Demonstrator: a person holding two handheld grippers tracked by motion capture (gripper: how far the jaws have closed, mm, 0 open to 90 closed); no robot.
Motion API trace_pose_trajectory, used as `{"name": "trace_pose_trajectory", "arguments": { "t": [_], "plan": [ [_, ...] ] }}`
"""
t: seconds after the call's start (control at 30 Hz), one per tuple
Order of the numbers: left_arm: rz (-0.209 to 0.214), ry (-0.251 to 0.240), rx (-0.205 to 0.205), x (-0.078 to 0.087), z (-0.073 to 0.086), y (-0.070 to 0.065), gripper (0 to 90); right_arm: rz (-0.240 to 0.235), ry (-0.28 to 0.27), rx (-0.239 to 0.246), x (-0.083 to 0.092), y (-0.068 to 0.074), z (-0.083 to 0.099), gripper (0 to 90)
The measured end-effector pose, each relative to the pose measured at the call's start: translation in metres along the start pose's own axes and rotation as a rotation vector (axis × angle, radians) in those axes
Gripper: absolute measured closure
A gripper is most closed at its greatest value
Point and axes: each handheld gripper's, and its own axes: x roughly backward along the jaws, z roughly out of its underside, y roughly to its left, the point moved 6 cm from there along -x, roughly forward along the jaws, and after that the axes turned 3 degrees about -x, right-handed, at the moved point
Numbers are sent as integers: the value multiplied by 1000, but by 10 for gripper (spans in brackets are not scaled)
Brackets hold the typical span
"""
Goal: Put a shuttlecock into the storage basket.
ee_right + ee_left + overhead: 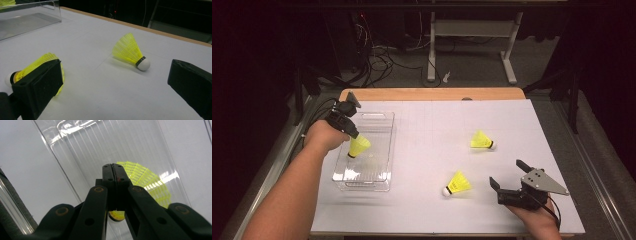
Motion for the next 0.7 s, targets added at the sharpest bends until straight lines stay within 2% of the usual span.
{"name": "trace_pose_trajectory", "arguments": {
  "t": [0.33,0.7],
  "plan": [
    [7,21,23,-14,2,5,898,-2,-1,0,0,0,0,5],
    [8,20,19,-23,-1,7,897,-4,3,2,0,1,0,5]
  ]
}}
